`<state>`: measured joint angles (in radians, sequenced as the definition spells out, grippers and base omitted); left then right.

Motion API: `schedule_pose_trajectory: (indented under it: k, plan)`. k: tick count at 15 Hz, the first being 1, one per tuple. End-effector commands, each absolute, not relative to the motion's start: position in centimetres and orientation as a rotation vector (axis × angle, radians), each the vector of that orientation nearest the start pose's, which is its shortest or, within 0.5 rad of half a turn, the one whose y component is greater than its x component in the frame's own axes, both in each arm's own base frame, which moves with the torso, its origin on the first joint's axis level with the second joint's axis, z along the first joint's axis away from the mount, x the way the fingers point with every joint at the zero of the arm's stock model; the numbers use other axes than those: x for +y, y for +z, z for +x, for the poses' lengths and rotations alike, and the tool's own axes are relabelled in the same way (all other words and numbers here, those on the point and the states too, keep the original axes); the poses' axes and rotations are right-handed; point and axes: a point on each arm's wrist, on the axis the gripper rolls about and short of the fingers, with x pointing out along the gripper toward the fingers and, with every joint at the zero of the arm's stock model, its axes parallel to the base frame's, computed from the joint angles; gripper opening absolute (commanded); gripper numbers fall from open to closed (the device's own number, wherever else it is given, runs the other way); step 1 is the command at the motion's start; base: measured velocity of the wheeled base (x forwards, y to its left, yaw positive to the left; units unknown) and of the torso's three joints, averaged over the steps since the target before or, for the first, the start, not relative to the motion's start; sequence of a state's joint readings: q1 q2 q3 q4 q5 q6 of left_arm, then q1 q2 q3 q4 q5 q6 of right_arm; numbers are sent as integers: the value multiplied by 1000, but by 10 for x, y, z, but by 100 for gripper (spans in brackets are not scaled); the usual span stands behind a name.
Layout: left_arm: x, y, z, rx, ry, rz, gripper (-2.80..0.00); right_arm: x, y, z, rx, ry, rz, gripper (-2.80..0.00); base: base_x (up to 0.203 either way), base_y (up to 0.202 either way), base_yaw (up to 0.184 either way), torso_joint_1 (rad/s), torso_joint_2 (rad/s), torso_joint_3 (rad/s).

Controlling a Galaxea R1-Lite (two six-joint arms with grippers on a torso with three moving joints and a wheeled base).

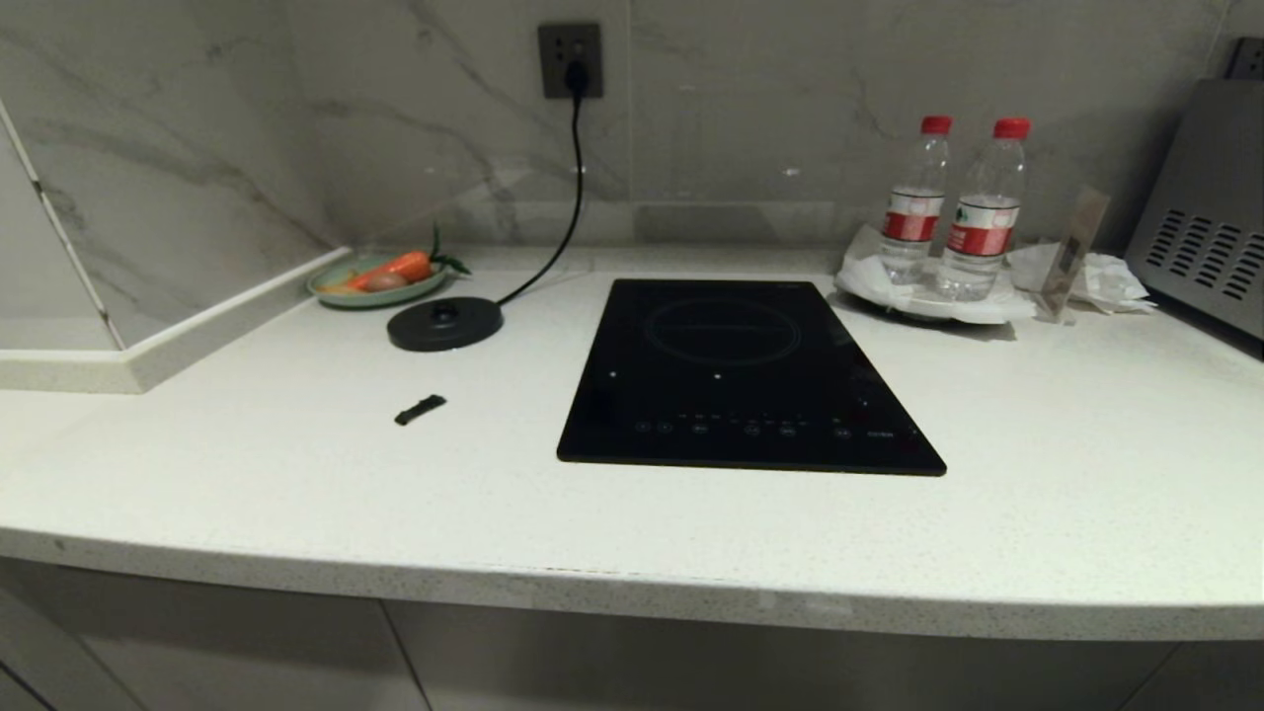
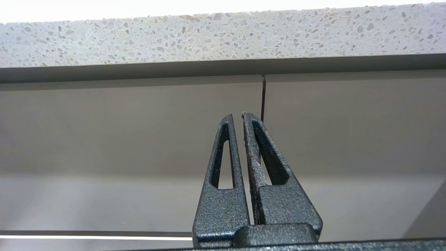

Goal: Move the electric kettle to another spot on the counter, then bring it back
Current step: Grab the kettle

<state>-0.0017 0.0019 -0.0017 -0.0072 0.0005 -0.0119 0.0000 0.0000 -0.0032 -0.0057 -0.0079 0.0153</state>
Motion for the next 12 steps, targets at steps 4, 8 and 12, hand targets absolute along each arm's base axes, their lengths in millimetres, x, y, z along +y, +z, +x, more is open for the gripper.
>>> schedule_pose_trajectory:
  k: [4,8,12]
  plan:
    - [0,77,-23,-8,-1,-12,-280,0,77,-23,-10,-8,12,-280,0,0,0,0,0,0]
    - [0,77,-23,-8,1,-12,-280,0,77,-23,-9,-8,14,-280,0,0,0,0,0,0]
    - [0,77,-23,-8,0,-14,-280,0,77,-23,-9,-8,15,-280,0,0,0,0,0,0]
